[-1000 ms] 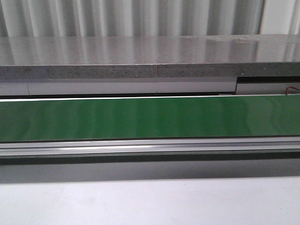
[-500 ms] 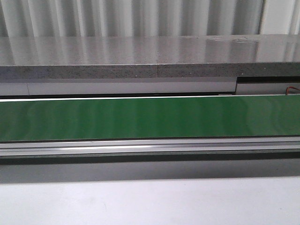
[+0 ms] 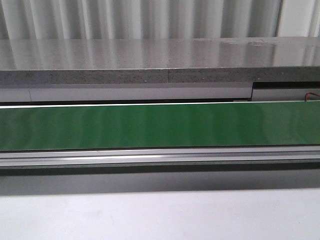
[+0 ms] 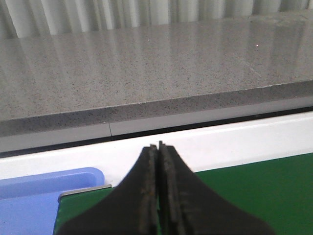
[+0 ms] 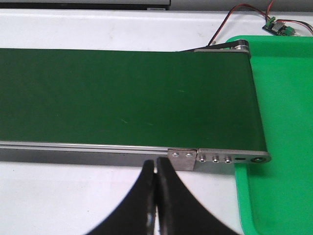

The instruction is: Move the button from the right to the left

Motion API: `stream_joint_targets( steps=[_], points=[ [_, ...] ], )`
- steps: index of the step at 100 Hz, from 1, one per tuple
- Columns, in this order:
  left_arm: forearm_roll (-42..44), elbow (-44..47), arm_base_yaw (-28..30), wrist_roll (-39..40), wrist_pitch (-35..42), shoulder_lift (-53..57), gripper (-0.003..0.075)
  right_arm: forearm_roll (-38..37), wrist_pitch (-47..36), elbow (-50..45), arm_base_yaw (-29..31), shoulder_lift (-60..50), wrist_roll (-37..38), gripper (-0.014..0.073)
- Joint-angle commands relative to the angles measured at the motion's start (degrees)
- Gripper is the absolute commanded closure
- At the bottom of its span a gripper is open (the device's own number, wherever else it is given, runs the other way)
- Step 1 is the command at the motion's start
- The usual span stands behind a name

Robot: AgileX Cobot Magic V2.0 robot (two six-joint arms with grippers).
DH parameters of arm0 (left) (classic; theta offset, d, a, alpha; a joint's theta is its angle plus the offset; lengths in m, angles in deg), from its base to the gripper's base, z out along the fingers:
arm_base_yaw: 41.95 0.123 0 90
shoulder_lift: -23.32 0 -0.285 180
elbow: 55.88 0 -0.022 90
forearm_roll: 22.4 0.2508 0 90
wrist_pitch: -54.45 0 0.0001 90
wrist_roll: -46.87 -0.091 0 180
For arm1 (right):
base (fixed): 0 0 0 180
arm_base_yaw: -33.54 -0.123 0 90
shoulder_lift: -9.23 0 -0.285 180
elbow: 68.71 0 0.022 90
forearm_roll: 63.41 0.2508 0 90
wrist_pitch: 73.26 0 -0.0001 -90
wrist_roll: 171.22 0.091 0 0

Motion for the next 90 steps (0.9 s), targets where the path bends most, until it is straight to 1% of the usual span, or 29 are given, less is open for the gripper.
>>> stream_joint_targets(
  steps=[1,16,19,27,31,58,90],
  points=[
    [6.33,0.30,-0.52,8.08,6.79,1.81,0.0740,-0.21,-4.23,1.49,-0.03,0.02,-0.44,0.0661],
    [8.16,4.38,0.35,8.71,8.54,6.20,0.0740,-0.21,-4.23,1.49,-0.03,0.02,-0.44,0.0661],
    [9.11,5.48,0.65,9.80,8.94,7.08,0.0740,-0.21,-4.23,1.49,-0.03,0.02,-0.44,0.0661],
    [14.87,7.82,1.82,16.71,9.32,9.54,0.0740,-0.21,-4.23,1.49,-0.03,0.02,-0.44,0.0661],
    [16.14,9.12,2.58,19.07,9.44,10.88,0.0740,-0.21,-4.23,1.49,-0.03,0.02,-0.44,0.0661],
    [16.25,17.00,5.81,19.80,9.53,20.67,0.0740,-0.21,-4.23,1.49,-0.03,0.02,-0.44,0.0661],
    [16.91,25.73,6.72,21.87,9.53,32.68,0.0740,-0.21,-4.23,1.49,-0.03,0.02,-0.44,0.0661]
  ],
)
